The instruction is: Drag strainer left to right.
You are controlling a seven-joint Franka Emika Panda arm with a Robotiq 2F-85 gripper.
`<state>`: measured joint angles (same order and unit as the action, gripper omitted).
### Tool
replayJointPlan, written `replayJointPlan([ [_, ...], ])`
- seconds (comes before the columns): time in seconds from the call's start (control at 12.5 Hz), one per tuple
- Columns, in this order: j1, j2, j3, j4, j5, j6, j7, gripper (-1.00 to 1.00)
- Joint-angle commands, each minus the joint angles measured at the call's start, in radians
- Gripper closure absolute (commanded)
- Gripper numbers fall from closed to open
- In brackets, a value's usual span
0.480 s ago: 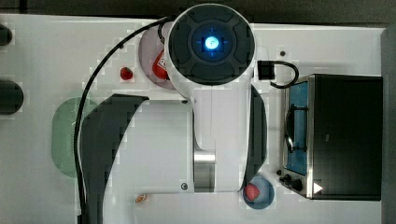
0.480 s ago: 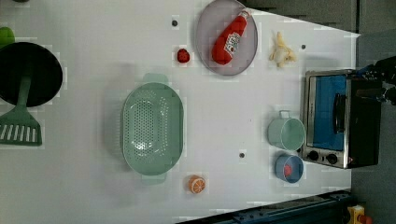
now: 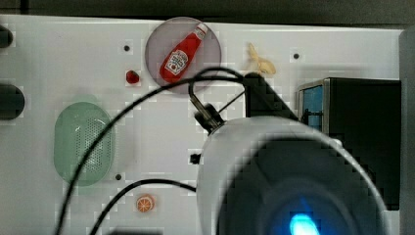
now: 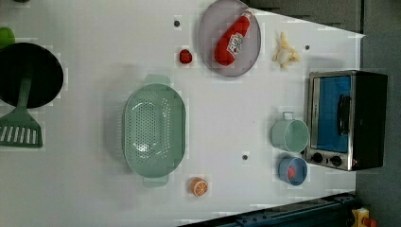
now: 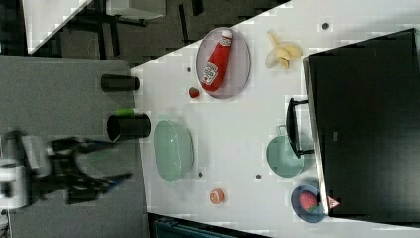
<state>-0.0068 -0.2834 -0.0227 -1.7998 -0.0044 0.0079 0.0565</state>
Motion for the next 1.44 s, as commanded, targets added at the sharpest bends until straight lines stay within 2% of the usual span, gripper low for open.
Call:
replayJointPlan([
  [0.08, 0.039, 0.066, 0.144, 0.006, 0.037, 0.000, 0.093, -1.00],
  [0.32, 0.053, 0.104, 0.291, 0.002, 0.037, 0.011, 0.301, -1.00],
  [0.56, 0.054, 0.163, 0.429, -0.020, 0.036, 0.089, 0.638, -1.00],
  [0.96, 0.057, 0.313, 0.586, -0.153, 0.011, 0.401, 1.156, -1.00],
  [1.12, 0.064, 0.374, 0.602, -0.229, -0.005, 0.548, 1.239, -1.00],
  [1.44, 0.076, 0.520, 0.599, -0.323, -0.005, 0.792, 1.262, -1.00],
])
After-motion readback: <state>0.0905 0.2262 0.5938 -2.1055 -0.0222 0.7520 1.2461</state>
